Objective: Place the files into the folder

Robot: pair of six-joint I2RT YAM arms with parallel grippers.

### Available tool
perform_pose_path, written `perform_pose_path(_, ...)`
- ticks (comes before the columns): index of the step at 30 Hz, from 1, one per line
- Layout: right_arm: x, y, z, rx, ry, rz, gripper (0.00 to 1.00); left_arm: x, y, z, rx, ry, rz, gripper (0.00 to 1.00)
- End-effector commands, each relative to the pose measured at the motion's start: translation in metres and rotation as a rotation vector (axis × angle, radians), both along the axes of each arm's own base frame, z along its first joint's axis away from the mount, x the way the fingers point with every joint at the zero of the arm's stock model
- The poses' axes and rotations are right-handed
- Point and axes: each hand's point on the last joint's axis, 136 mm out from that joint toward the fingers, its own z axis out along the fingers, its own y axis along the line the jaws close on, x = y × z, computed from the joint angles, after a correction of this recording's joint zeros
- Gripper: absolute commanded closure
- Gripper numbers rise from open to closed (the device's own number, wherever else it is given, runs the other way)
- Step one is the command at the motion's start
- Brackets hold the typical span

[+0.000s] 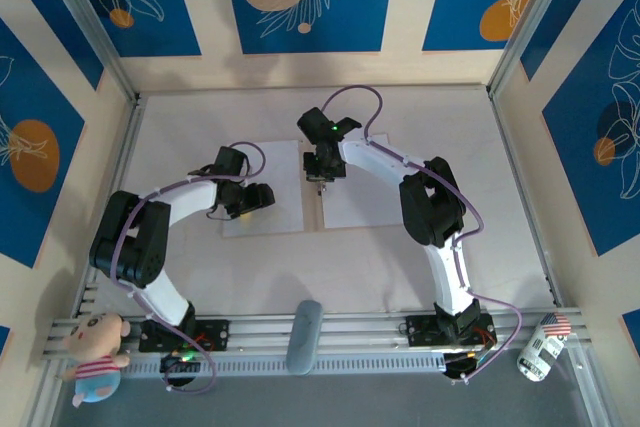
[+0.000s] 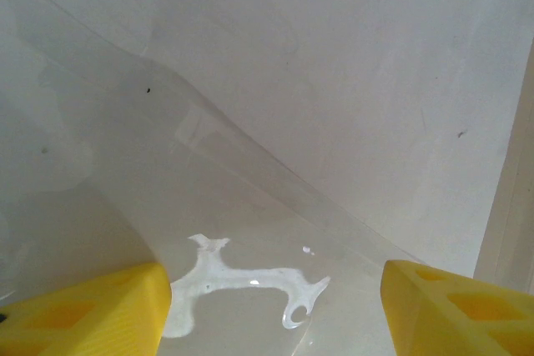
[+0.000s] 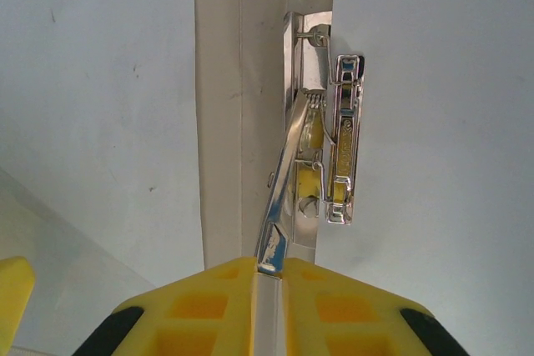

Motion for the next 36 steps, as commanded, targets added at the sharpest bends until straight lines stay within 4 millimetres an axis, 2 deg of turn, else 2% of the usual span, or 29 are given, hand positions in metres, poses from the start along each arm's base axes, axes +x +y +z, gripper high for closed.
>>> perform_pose_path(1, -0.0002, 0.0033, -0.0003, 0.001, 0.019, 0.009, 0.82, -0.0039, 0.002, -0.0066, 0.011, 0.036, -0.017, 0.31)
perform_pose_path(9, 0.0019, 0.0077, 0.0056, 0.015, 0.011, 0.017, 0.75, -0.0025, 0.0017, -0.0051, 0.013, 0.037, -0.019, 0.31)
perform_pose_path(22, 0.0038, 0.0058, 0.0039, 0.0, 0.01, 0.023, 0.77, -0.0027, 0.0017, -0.004, 0.014, 0.037, -0.022, 0.31)
perform_pose_path(34, 0.0021, 0.0043, -0.0019, -0.015, 0.018, 0.031, 0.73, -0.0039, 0.0015, -0.0054, 0.01, 0.042, -0.018, 0.31)
perform_pose_path(36, 0.0022, 0.0044, -0.0017, -0.015, 0.018, 0.03, 0.76, -0.004, 0.0016, -0.0053, 0.01, 0.041, -0.017, 0.31)
